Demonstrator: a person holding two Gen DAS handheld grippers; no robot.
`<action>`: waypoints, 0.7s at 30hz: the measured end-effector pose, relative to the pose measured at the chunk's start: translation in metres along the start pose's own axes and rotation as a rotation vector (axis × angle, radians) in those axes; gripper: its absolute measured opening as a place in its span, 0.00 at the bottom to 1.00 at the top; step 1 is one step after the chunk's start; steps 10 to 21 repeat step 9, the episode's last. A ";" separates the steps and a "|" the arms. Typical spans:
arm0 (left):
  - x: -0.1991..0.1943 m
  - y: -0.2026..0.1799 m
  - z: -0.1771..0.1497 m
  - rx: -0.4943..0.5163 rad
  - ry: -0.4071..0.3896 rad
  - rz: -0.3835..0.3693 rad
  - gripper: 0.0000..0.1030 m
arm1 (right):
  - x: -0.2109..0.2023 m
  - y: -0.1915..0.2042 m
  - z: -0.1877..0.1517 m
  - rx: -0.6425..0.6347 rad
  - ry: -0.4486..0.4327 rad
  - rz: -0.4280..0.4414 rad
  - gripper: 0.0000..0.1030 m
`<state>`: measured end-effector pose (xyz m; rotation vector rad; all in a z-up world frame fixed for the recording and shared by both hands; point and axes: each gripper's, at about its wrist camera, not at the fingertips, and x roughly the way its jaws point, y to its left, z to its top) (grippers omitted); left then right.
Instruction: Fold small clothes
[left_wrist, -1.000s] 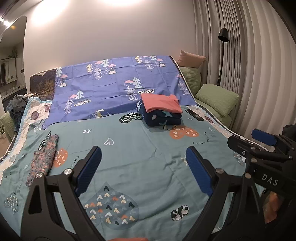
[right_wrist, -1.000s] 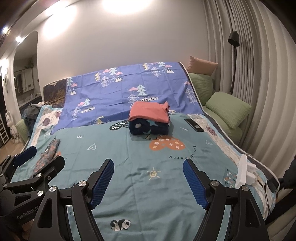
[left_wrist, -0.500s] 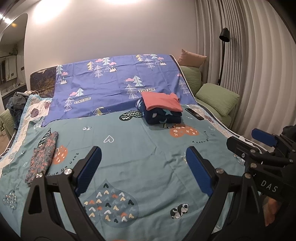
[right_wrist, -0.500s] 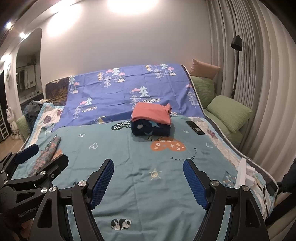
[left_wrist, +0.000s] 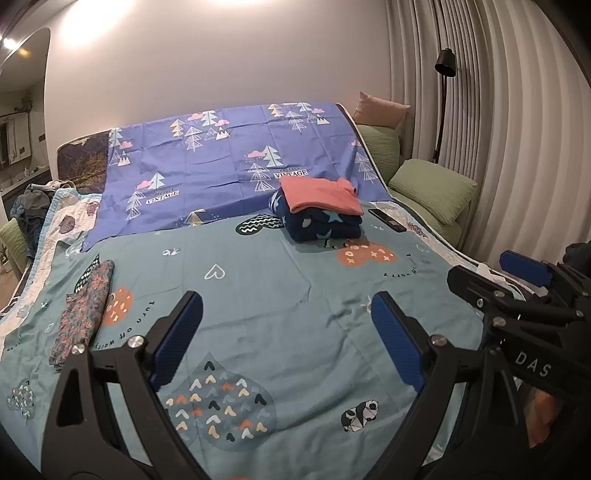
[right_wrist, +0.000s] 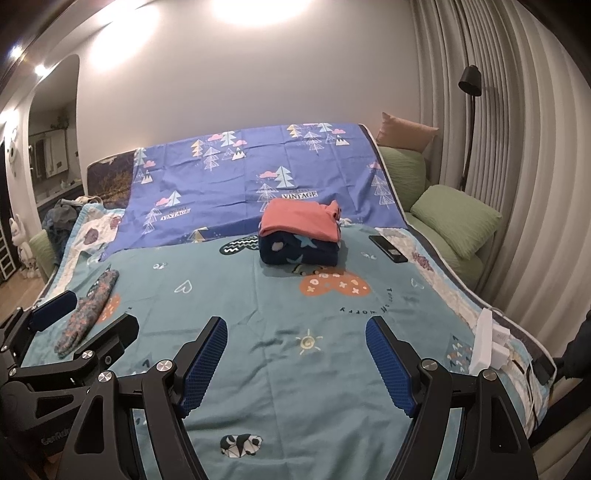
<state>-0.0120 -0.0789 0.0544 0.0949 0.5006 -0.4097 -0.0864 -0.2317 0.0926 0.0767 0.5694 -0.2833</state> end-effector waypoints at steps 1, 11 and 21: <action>0.000 0.001 -0.001 0.001 0.000 -0.001 0.90 | 0.001 0.000 0.000 -0.001 0.002 -0.001 0.77; 0.001 0.004 -0.003 -0.001 0.007 0.006 0.90 | 0.002 0.000 -0.004 0.004 0.002 -0.018 0.77; 0.001 0.004 -0.003 -0.001 0.007 0.006 0.90 | 0.002 0.000 -0.004 0.004 0.002 -0.018 0.77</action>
